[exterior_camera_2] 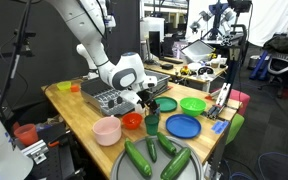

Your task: Pour the contents of the jug into the pink mug

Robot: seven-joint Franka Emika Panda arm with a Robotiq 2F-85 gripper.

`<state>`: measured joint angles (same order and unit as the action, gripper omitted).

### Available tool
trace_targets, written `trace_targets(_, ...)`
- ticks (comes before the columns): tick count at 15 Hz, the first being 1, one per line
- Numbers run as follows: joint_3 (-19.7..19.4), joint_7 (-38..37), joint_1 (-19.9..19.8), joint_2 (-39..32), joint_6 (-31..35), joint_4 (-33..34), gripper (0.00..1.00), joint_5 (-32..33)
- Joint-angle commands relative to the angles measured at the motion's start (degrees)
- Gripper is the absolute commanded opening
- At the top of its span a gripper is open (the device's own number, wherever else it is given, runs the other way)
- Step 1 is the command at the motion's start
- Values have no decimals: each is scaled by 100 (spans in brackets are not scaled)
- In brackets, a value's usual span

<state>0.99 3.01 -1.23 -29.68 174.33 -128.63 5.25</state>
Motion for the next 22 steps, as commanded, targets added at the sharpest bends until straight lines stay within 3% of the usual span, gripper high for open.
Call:
trace_targets(1, 121, 188, -169, -53, -153, 107, 100, -78)
trace_targets(7, 116, 203, -187, -100, -161, 75, 97, -64)
trace_targets(9, 121, 210, -182, -112, -154, 82, 72, -60)
trace_targets(11, 124, 221, -173, -115, -148, 100, 64, -53)
trace_targets(20, 70, 205, -110, -119, -175, 105, 1, -35)
trace_targets(22, 27, 183, -84, -109, -167, 89, 3, -26)
